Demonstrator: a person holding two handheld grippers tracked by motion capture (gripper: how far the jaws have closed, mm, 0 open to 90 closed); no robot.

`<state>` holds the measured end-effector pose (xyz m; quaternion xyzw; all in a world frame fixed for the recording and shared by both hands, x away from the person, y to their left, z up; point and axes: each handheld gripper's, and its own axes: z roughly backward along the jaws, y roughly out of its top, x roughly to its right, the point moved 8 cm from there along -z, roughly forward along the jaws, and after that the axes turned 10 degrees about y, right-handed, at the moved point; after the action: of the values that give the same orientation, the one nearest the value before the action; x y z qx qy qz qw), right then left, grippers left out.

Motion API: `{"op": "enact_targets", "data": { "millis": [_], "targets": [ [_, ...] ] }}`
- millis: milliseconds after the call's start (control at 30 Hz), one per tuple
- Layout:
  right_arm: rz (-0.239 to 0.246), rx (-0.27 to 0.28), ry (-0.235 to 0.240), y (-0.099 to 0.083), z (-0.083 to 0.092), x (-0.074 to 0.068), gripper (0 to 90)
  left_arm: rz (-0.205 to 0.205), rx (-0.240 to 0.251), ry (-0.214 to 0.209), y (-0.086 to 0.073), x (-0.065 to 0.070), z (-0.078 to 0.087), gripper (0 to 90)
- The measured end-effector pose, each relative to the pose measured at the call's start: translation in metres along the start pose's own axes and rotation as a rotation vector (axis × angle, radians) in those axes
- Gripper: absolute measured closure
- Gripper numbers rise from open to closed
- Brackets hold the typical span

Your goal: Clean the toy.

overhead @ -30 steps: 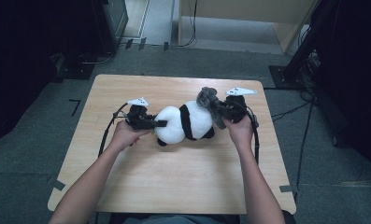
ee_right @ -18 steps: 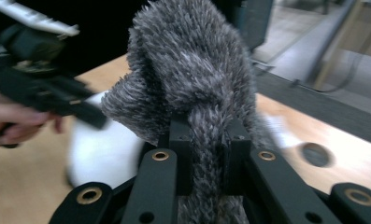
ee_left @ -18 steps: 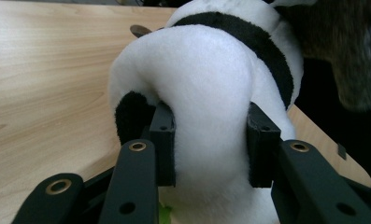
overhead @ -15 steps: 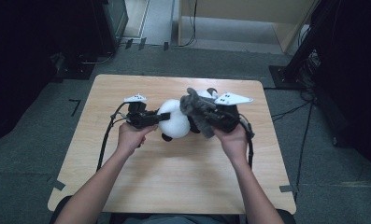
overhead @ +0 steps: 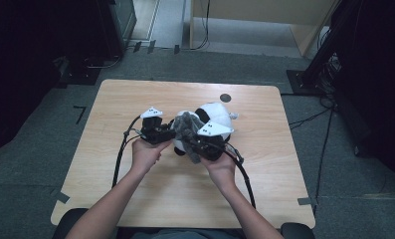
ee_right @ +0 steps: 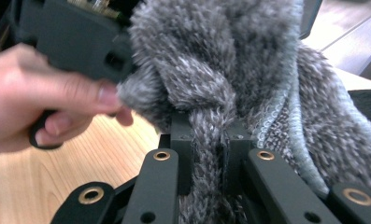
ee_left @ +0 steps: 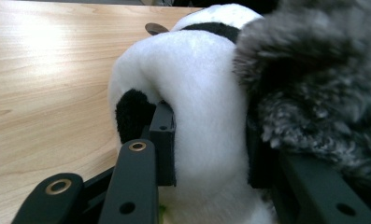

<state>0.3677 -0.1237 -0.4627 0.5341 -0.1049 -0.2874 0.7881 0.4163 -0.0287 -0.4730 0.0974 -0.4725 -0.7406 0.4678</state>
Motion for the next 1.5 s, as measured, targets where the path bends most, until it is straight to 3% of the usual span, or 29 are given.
{"op": "enact_targets", "data": {
  "millis": [133,233,400,567,867,1067,1233,1500],
  "targets": [
    [0.014,-0.022,0.033,-0.009,-0.002,-0.007,81.0,0.010,0.025,0.020,0.004,0.000,0.001,63.2],
    [0.044,-0.060,0.043,-0.018,-0.010,-0.015,81.2,-0.005,0.049,0.036,0.007,0.003,0.004,63.2],
    [0.094,-0.101,0.039,-0.023,-0.023,-0.023,81.5,0.022,0.066,0.004,0.011,0.008,0.010,63.4],
    [0.121,-0.126,0.017,-0.027,-0.029,-0.019,81.7,0.065,0.060,-0.021,0.011,0.007,0.010,63.5],
    [0.142,-0.208,-0.026,-0.046,-0.037,-0.007,81.9,0.091,0.065,-0.068,0.013,0.008,0.013,63.7],
    [0.129,-0.239,-0.049,-0.055,-0.035,0.005,82.0,0.124,0.071,-0.088,0.015,0.003,0.016,63.9],
    [0.056,-0.280,-0.097,-0.065,-0.026,0.025,81.8,0.102,0.078,-0.080,0.016,0.000,0.021,64.2],
    [0.015,-0.273,-0.125,-0.061,-0.004,0.041,81.7,0.091,0.090,-0.053,0.017,-0.009,0.022,63.8]
  ]
}}
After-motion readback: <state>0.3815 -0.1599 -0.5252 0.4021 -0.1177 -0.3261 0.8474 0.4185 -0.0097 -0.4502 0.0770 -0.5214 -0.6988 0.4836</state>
